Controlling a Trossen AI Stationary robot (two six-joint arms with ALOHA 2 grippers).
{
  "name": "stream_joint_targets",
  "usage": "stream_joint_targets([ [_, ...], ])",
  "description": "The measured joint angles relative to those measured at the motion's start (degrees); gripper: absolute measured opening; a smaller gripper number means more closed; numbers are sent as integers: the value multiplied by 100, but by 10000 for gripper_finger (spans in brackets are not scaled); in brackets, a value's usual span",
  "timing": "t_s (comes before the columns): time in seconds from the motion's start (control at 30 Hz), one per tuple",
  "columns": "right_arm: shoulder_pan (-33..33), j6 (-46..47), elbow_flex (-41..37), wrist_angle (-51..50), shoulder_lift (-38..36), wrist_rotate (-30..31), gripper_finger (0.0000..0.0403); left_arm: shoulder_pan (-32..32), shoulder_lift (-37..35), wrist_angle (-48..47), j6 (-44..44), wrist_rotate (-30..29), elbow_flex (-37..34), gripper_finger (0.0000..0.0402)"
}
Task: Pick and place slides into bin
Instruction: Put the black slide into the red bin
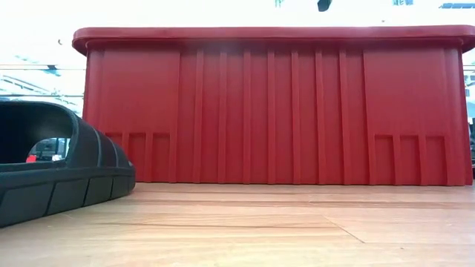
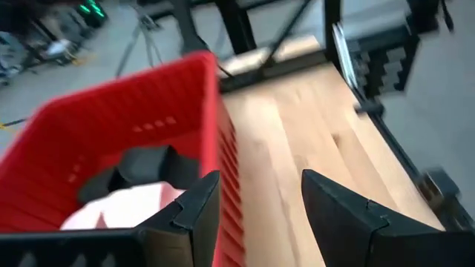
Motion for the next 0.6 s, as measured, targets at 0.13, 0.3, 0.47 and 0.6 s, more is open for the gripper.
stream_joint_targets([
  [0.13,0,147,0,-104,0,-4,201,-249,548,-505,-253,-4,389,184],
  [0.3,132,457,0,-87,0,-18,201,-625,1124,-918,-290,-2,839,184],
  [0.47,287,1019,0,-40,0,-17,201,-1057,1473,-1283,-474,0,987,184],
  [0.6,381,1508,0,175,-2,-9,201,-1438,1695,-1617,-945,4,987,184],
])
